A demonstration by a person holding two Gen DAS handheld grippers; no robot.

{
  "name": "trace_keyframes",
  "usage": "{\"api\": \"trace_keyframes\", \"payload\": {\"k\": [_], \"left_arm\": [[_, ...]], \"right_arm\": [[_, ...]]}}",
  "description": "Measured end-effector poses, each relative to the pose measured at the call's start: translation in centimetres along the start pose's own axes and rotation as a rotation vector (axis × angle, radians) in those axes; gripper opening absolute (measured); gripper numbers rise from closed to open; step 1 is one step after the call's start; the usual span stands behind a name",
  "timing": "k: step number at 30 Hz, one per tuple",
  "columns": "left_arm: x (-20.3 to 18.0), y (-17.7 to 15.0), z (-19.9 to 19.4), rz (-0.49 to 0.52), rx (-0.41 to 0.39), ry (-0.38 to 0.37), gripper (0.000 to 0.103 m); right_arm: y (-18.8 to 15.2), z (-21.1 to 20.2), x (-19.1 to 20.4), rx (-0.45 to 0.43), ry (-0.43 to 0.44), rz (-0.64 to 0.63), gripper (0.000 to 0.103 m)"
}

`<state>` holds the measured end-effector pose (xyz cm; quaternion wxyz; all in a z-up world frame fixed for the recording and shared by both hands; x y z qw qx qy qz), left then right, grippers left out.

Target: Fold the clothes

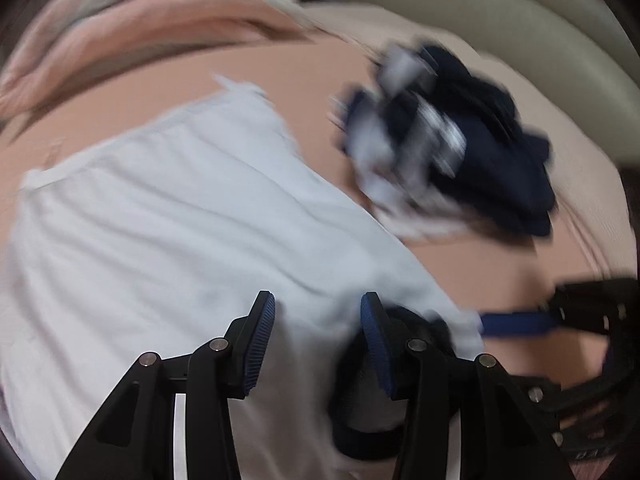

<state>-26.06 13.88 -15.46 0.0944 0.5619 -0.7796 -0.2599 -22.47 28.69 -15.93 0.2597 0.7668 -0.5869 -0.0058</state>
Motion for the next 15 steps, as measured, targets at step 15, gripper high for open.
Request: {"api": "trace_keyframes", "payload": {"k": [15], "left_arm": [[2.8, -4.5, -1.8, -0.09, 0.029, 0.226, 0.041]], "right_arm": [[0.8, 0.3, 0.1, -0.139, -0.109, 0.038, 0.042]]}}
Point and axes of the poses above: each gripper's, at about its wrist camera, not at the fingertips, and z roughly the way its jaws point, x to its left, y to its top, the point moved 3 cm from there along z, roughly the way its jaws point, and after that the axes turned 3 degrees about y, right-handed, at the moved point
